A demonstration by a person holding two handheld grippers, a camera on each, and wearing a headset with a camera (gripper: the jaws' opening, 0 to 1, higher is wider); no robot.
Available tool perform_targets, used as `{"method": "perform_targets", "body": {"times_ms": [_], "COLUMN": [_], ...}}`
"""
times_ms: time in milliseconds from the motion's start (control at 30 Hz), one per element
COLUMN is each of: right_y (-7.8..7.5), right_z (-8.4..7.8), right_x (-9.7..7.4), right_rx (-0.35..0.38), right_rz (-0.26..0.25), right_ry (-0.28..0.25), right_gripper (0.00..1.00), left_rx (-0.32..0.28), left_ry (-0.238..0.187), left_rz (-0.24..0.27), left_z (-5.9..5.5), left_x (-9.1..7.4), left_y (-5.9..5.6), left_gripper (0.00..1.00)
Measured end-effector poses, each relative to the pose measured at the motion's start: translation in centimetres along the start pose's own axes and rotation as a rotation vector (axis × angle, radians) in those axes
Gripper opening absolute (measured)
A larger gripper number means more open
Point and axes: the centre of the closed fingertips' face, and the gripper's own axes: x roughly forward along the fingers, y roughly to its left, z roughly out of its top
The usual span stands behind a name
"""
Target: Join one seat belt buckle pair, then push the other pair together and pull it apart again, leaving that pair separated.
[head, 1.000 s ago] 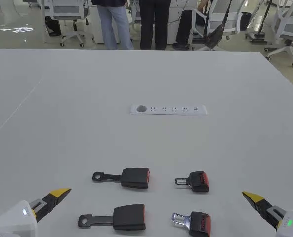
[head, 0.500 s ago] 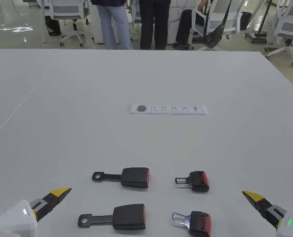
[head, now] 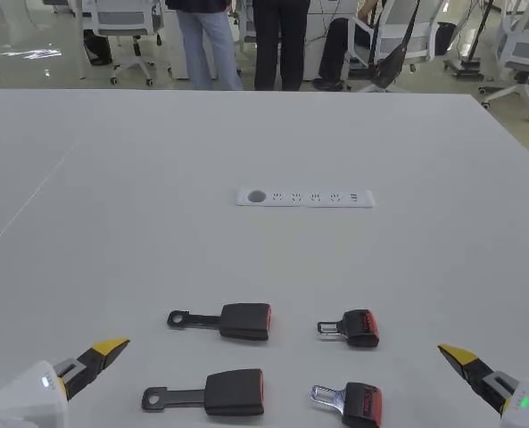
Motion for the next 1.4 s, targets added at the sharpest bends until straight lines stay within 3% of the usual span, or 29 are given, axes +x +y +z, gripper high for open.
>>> {"method": "perform_targets", "body": {"times_ms": [1400], "right_y": [-0.49], "right_z": [-0.75], "right_x": [-0.12], "right_rx": [0.006], "right_rz": [-0.005], "right_ry": [0.005], "right_gripper": [1.0], "left_rx": [0.002], "left_ry": [0.0], "left_rz": [0.003], "left_z": [0.44], "left_x": [-0.06], "left_y": [-0.16], "left_gripper": [1.0]}}
